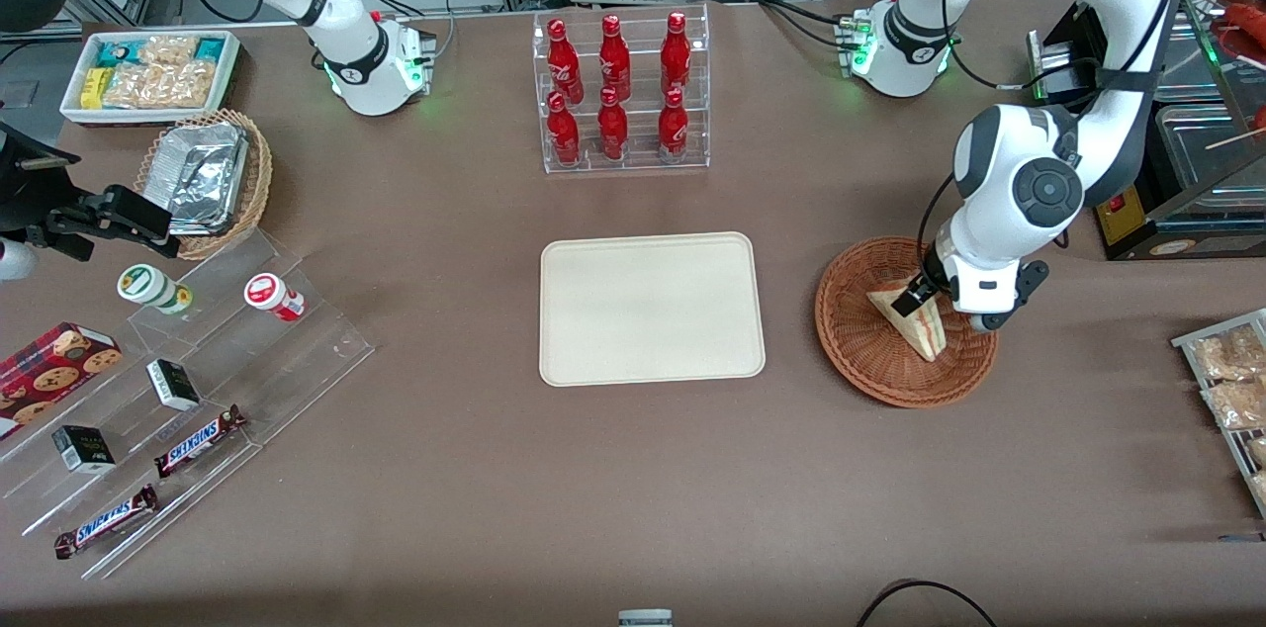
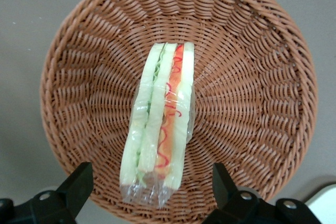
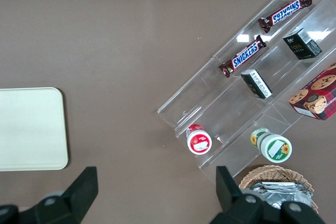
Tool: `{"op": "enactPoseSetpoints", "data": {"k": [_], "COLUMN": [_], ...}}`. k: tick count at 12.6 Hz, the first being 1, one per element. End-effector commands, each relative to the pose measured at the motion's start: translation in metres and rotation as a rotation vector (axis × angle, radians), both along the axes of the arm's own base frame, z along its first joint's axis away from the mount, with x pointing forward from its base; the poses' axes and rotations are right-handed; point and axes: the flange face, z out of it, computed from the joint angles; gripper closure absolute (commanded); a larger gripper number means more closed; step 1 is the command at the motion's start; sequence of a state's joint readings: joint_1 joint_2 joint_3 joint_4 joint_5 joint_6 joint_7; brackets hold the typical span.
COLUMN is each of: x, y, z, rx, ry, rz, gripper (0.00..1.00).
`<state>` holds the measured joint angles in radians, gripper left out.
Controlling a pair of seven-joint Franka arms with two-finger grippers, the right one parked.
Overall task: Place sandwich from basket to tray
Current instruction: 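Lower the open left gripper over the wrapped sandwich and close on it, then lift the sandwich and carry it over the cream tray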
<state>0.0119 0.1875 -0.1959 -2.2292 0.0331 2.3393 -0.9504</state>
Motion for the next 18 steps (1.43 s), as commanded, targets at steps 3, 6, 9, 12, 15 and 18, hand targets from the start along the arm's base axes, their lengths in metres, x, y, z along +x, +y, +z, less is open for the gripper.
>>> {"op": "enactPoseSetpoints", "data": {"k": [3, 6, 9, 12, 15, 18], "x": [0.0, 0.0, 0.012, 0.026, 0.022, 0.008], "y": [0.0, 0.0, -0.016, -0.062, -0.138, -0.241], "z": [-0.033, -0.016, 0.023, 0.055, 0.061, 0.052], "rx": [-0.011, -0.003, 0.005, -0.01, -0.025, -0.068], "ry": [0.027, 0.021, 0.014, 0.011, 0.018, 0.005], "rz": [0.024, -0.003, -0.028, -0.106, -0.27, -0.475], "gripper": [0.33, 0.89, 0.89, 0.89, 0.89, 0.9]}}
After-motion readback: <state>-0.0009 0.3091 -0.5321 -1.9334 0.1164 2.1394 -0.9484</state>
